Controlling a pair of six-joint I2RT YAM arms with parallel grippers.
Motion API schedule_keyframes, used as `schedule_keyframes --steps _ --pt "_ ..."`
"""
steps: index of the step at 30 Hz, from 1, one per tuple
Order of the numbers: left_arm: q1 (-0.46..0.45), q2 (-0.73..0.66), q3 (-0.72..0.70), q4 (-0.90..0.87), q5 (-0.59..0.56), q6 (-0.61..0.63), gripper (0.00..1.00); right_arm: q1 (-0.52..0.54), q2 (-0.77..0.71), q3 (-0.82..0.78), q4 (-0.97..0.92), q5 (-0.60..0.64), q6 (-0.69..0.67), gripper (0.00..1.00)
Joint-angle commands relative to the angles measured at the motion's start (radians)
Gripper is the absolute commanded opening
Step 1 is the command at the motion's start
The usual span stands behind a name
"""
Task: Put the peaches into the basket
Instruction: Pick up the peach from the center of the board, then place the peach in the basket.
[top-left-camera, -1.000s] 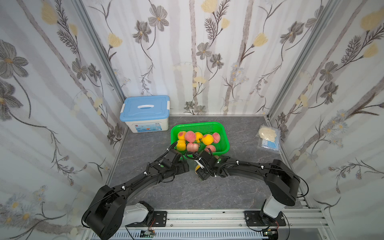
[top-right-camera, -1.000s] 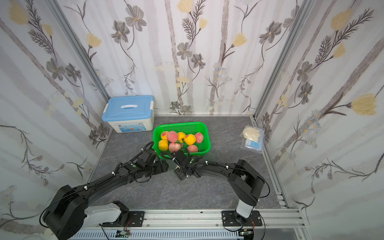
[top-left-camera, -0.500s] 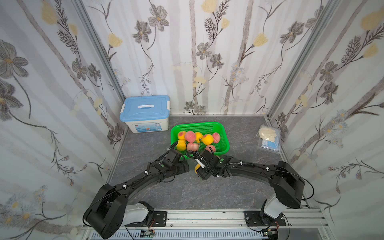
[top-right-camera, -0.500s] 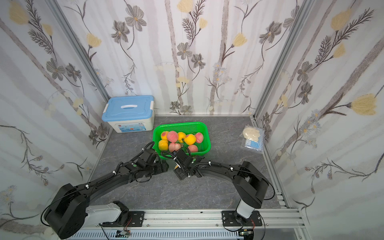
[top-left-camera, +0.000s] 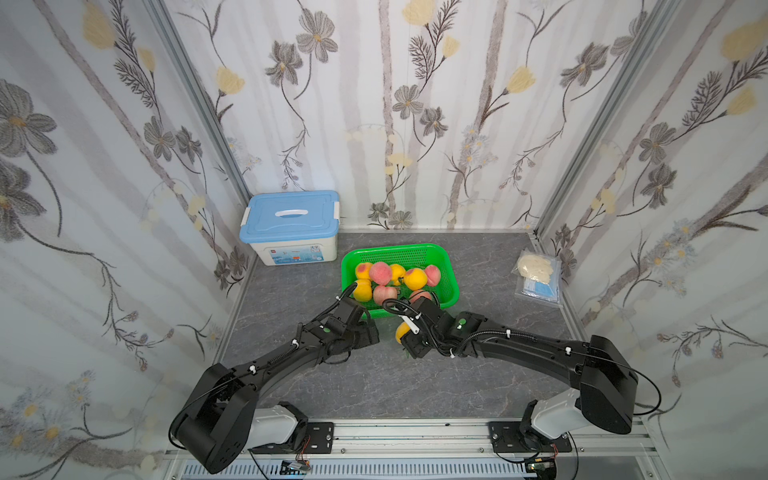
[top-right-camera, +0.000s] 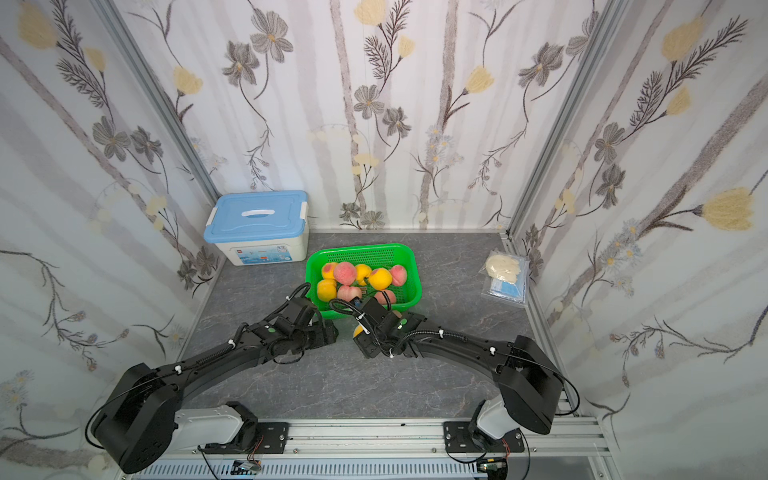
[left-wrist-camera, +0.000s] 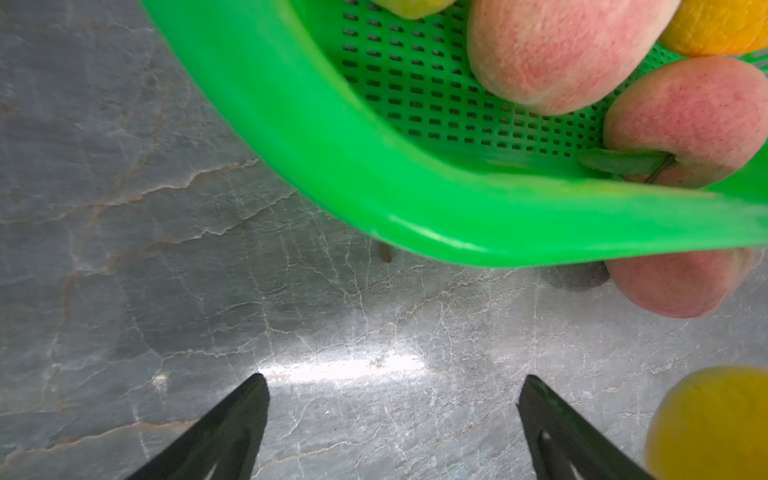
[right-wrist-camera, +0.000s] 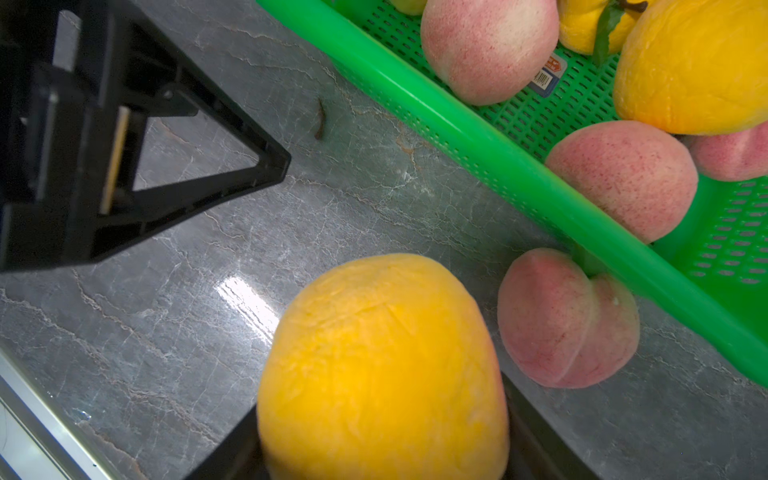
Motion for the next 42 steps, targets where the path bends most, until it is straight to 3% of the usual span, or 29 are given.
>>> schedule_keyframes --steps 1,42 --pt "-0.002 0.002 0.014 0.006 0.002 -0.006 0.96 0.001 -0.017 0.004 -0.018 0.022 0.011 0.6" --pt "-0.043 -0.001 0.046 -0.025 -0.029 -0.016 0.96 -0.014 -0.218 0.068 -0.078 0.122 -0.022 0.61"
